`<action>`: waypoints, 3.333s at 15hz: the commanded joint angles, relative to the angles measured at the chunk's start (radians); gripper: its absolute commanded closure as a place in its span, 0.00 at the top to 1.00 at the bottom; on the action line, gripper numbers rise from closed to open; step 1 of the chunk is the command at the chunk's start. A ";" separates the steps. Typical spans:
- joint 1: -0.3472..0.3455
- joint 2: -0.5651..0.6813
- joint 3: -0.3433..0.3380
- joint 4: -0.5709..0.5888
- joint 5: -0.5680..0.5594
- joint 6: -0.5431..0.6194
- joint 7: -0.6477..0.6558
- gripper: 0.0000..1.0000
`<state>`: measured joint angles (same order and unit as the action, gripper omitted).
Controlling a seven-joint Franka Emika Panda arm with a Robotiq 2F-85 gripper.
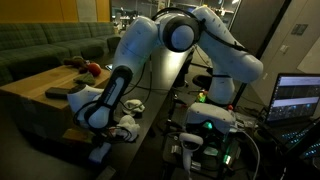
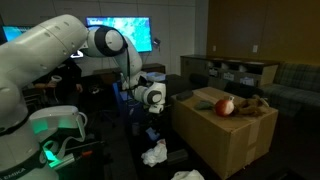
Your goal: Pick up all the objects on the box and put them on table, then pick up the all the objects on the table and put them on the box
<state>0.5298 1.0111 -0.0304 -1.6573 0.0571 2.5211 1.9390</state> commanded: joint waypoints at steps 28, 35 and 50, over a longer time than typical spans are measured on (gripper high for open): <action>-0.114 -0.554 -0.053 -0.153 -0.574 -0.288 -0.245 0.02; -0.194 -0.451 -0.042 0.129 -0.597 -0.306 -0.441 0.02; -0.222 0.028 -0.071 0.823 -0.431 -0.303 -0.797 0.02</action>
<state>0.3140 0.9215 -0.0890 -1.0263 -0.4210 2.2452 1.2212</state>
